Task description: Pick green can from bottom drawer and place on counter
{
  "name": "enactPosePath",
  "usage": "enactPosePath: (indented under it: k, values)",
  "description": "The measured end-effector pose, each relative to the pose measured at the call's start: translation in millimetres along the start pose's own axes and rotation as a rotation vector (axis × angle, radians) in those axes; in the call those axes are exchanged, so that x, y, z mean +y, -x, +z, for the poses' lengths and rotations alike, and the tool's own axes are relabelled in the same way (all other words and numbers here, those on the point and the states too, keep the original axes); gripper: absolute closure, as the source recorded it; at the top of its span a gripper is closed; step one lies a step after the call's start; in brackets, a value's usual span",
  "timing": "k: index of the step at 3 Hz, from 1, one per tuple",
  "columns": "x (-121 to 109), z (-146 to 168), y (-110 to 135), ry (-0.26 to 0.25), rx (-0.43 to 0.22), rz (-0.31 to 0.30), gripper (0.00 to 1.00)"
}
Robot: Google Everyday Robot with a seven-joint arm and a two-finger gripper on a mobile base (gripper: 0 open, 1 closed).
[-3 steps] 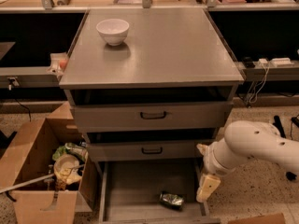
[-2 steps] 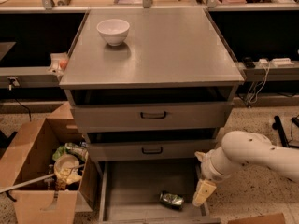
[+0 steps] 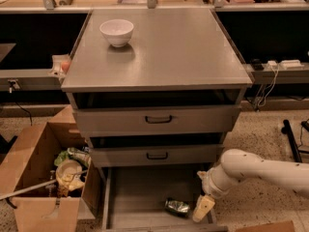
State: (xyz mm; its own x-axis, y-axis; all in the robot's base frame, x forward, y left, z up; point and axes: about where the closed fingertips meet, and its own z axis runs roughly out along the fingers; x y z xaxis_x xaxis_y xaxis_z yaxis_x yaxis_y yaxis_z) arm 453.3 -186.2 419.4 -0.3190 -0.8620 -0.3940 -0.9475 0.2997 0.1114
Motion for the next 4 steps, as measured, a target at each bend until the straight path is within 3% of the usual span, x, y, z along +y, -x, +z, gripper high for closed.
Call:
enactPosePath:
  k: [2,3,4]
  values:
    - [-1.7,16.5,-5.3,0.023,-0.005,0.014,0.00]
    - [-40.0,86.1,-31.8,-0.014,0.005,0.019,0.00]
    - [-58.9,142.1,-51.5,-0.032,-0.008,0.043,0.00]
